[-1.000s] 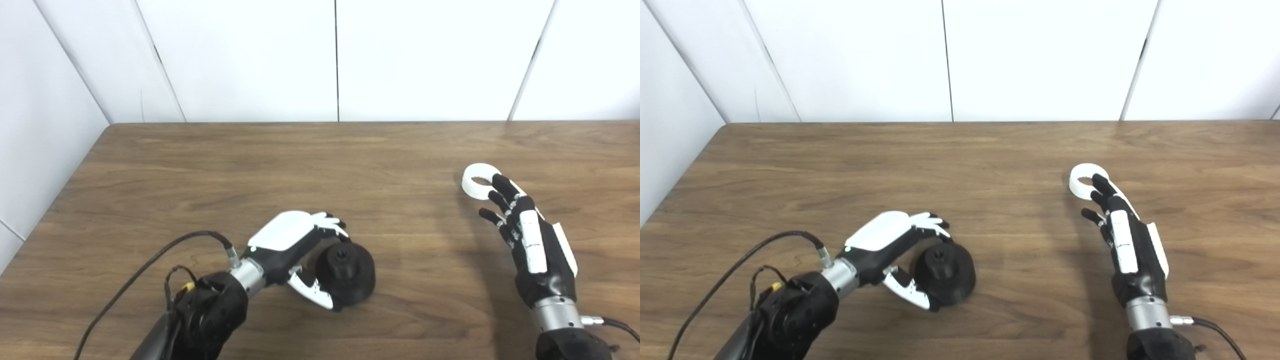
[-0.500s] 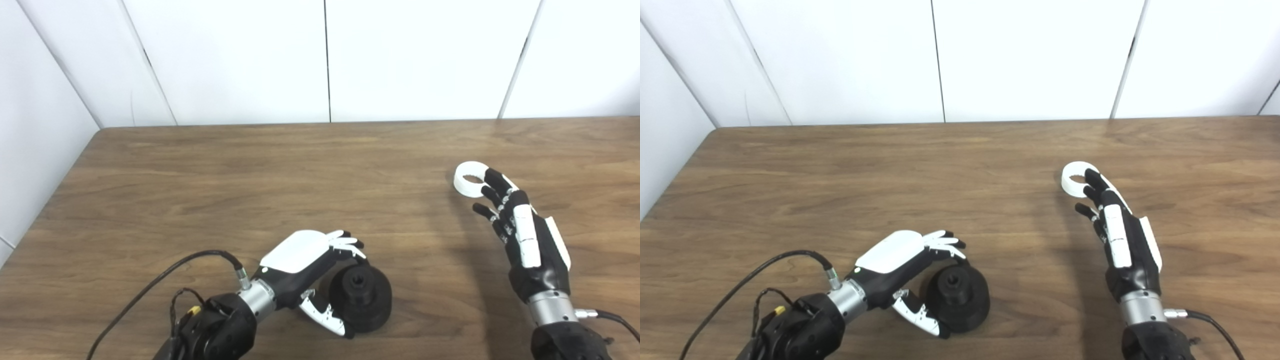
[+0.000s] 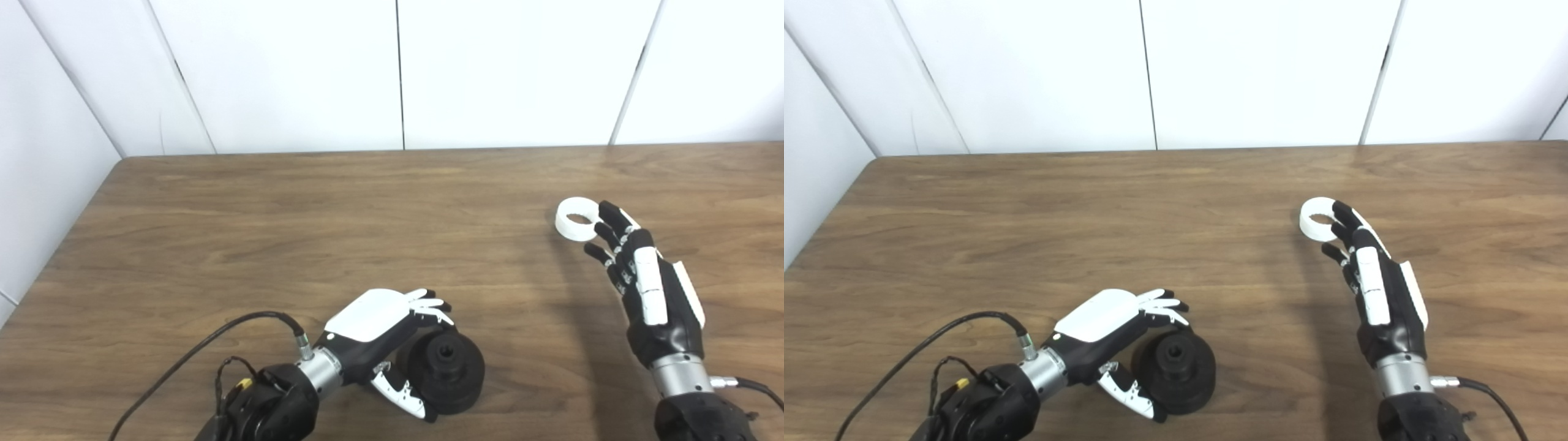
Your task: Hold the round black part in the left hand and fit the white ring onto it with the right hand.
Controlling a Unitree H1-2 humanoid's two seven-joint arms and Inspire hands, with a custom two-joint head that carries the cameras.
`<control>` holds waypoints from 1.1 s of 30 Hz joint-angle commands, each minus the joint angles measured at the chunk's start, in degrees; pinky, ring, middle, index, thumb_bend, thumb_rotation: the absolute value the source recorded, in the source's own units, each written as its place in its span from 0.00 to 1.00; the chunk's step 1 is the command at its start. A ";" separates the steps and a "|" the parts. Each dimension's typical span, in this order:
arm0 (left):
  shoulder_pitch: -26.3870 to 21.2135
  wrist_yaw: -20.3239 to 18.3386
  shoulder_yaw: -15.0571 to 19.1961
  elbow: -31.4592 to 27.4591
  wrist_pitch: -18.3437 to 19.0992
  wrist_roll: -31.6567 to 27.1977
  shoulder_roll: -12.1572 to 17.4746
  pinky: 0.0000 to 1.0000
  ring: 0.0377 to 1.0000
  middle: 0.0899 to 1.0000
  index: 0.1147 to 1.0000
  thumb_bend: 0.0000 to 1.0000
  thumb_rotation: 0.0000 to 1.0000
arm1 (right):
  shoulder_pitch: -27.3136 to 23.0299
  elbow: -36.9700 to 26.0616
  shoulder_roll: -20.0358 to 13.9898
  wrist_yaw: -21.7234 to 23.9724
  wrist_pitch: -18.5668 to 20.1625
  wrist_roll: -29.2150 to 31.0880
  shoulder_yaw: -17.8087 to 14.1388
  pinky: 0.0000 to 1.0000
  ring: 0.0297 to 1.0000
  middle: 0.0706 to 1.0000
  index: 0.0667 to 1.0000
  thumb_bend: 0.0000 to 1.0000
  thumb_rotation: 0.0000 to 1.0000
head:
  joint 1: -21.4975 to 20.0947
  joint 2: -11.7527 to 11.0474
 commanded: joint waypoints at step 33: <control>0.27 2.21 0.68 0.48 -3.00 2.30 -0.91 0.88 0.96 0.90 0.67 0.90 0.25 | -19.06 13.10 -13.65 1.55 6.02 -39.84 6.29 0.96 0.99 0.94 0.70 0.90 0.31 | -0.85 -0.34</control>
